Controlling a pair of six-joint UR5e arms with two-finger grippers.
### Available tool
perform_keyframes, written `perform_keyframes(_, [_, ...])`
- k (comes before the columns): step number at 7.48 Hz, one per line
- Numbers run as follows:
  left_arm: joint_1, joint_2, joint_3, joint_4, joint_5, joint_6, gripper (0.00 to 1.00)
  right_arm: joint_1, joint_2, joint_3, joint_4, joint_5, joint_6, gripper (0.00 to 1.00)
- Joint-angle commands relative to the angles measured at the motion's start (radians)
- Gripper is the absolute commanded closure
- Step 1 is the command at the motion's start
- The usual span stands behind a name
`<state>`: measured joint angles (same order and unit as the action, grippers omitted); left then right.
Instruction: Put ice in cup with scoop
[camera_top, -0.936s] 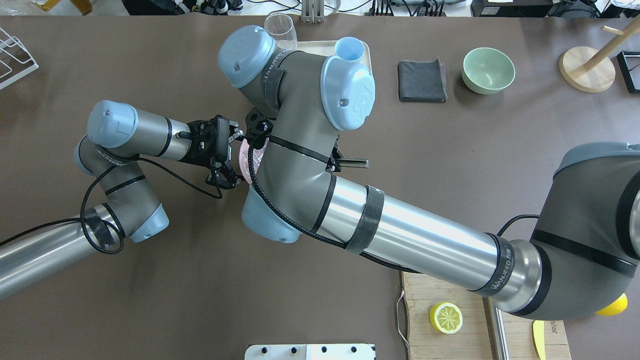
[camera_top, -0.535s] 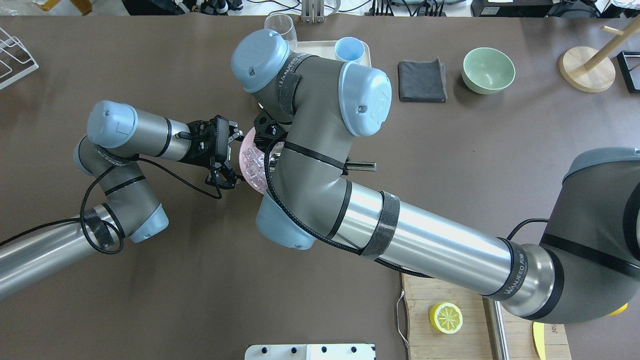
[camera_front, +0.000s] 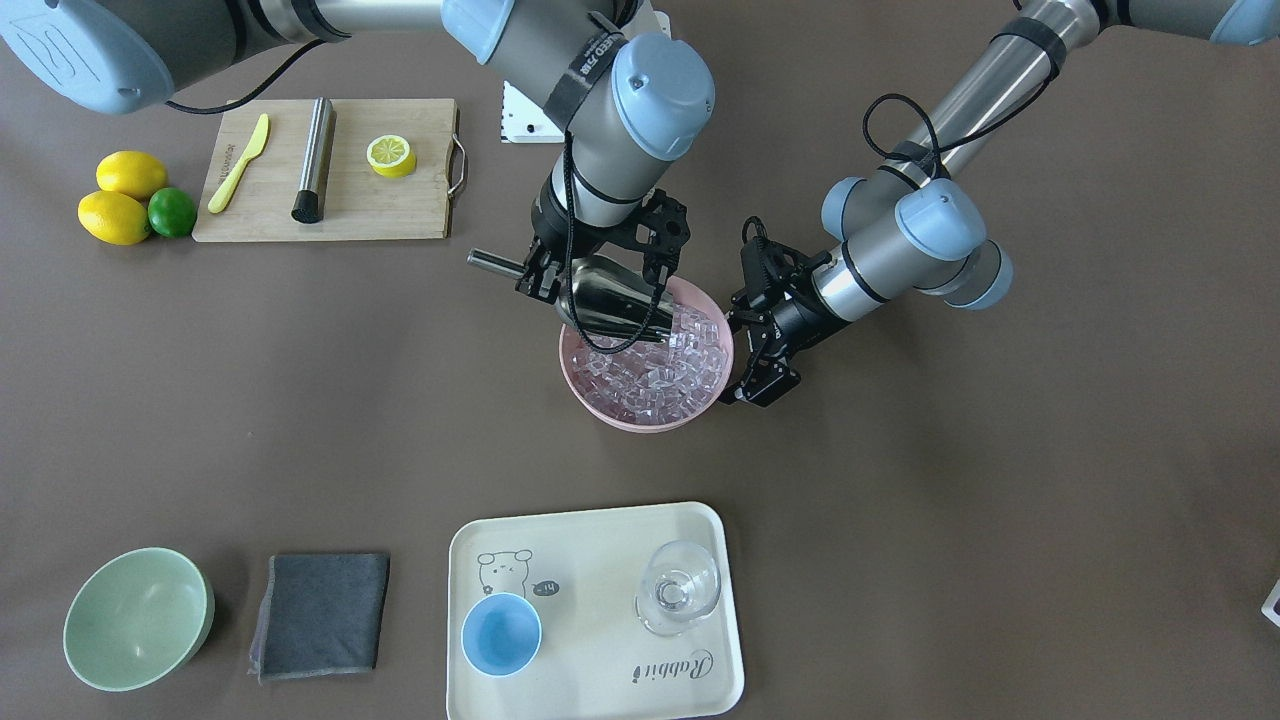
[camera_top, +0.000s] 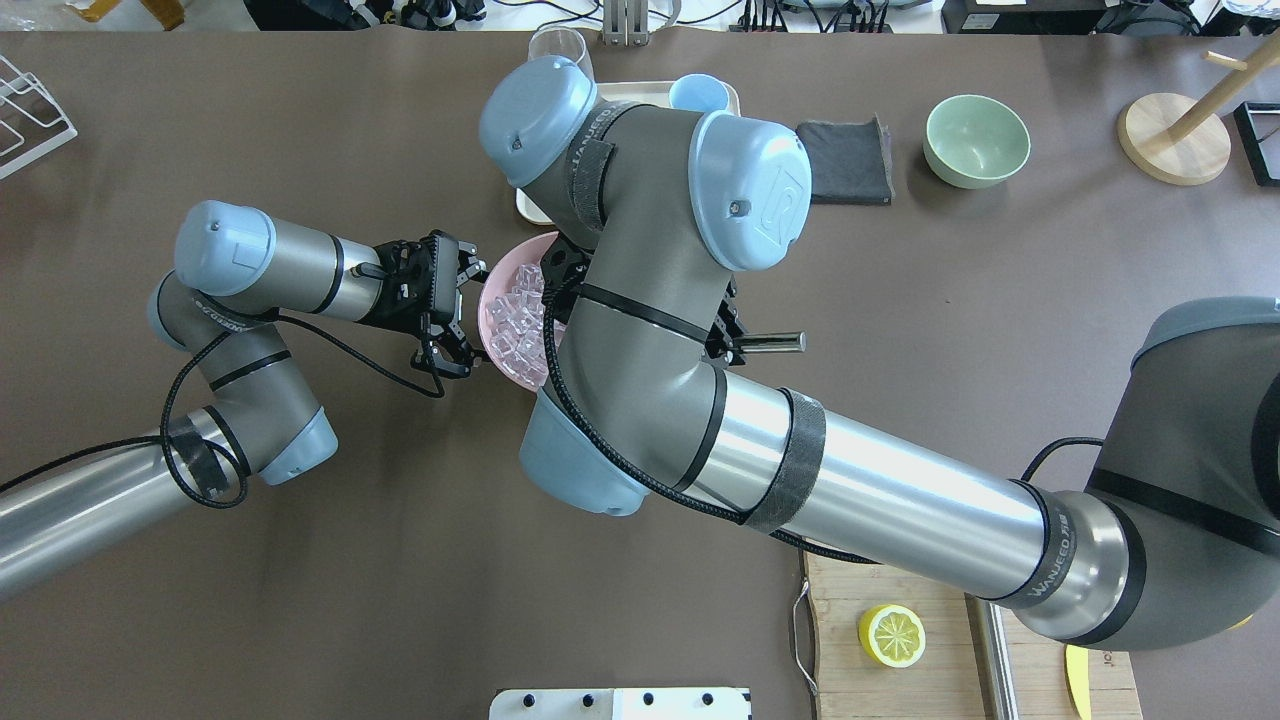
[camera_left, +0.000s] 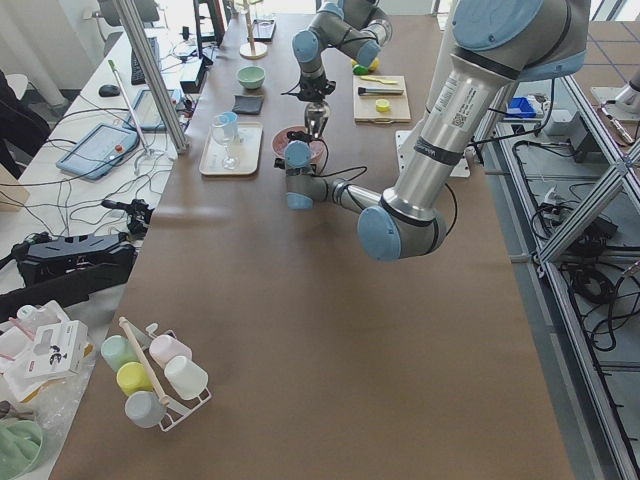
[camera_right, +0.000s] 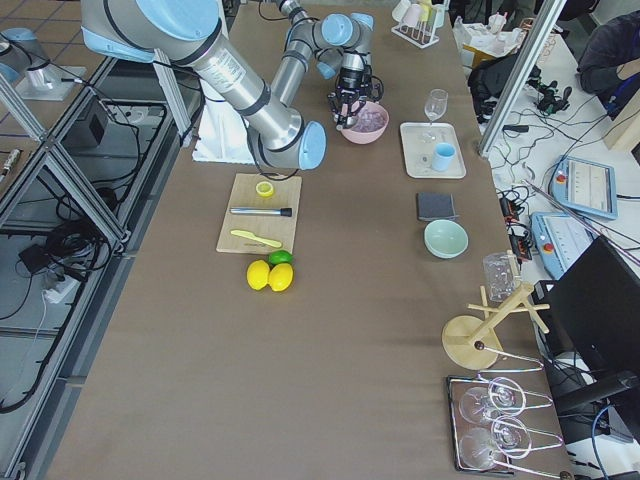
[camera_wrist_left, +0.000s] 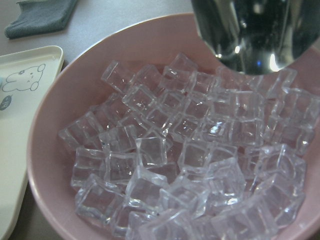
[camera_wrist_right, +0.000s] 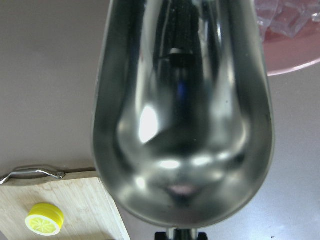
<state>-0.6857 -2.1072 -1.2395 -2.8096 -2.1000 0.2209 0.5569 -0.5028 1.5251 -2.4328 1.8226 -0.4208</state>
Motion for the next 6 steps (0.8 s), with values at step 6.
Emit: perform_keyframes(6, [0.002,0.000,0.000,-0.004,0.006,0.000,0.03,0.003,0.009,-0.005,-0.178,-0.002,-0.049,1.00])
